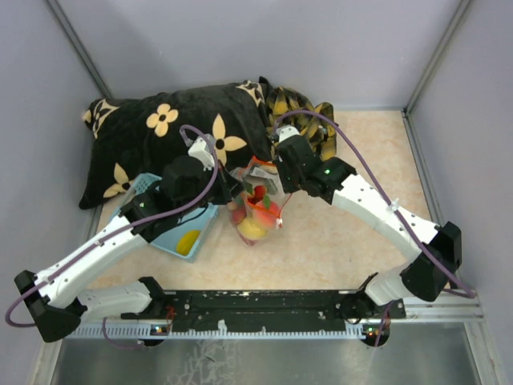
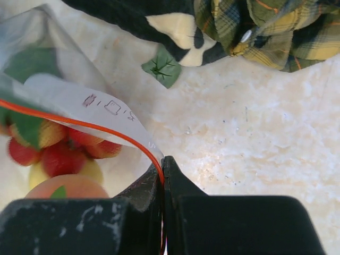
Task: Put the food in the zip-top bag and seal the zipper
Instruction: Place the fake fruit in the zipper food storage bag.
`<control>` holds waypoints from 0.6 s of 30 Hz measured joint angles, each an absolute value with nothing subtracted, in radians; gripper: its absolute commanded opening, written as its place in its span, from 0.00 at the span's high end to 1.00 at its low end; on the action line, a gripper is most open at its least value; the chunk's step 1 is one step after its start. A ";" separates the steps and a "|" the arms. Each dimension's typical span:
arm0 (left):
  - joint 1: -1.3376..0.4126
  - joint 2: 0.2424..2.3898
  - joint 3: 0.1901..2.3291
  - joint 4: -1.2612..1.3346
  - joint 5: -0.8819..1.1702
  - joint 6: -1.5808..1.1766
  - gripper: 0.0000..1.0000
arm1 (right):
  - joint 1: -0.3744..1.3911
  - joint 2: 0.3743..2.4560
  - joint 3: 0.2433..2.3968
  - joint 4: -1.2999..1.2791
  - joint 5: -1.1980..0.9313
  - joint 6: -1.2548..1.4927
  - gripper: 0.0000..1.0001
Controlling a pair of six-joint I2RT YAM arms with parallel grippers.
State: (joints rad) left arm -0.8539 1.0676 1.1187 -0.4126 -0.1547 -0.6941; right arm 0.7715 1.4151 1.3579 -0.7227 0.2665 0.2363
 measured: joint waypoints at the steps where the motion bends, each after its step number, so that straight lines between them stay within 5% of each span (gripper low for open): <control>1: -0.848 1.073 1.119 -0.419 -0.148 -0.690 1.00 | 0.771 1.415 1.358 -0.728 0.274 0.235 1.00; 18: -0.799 1.161 1.136 -0.476 -0.056 -0.630 0.94 | 0.761 1.406 1.391 -0.778 0.318 0.209 1.00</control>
State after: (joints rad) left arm -0.7994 1.1606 1.1358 -0.4763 -0.0555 -0.6304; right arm 0.7612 1.4055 1.3911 -0.7776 0.3180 0.2089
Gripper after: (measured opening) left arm 0.074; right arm 0.005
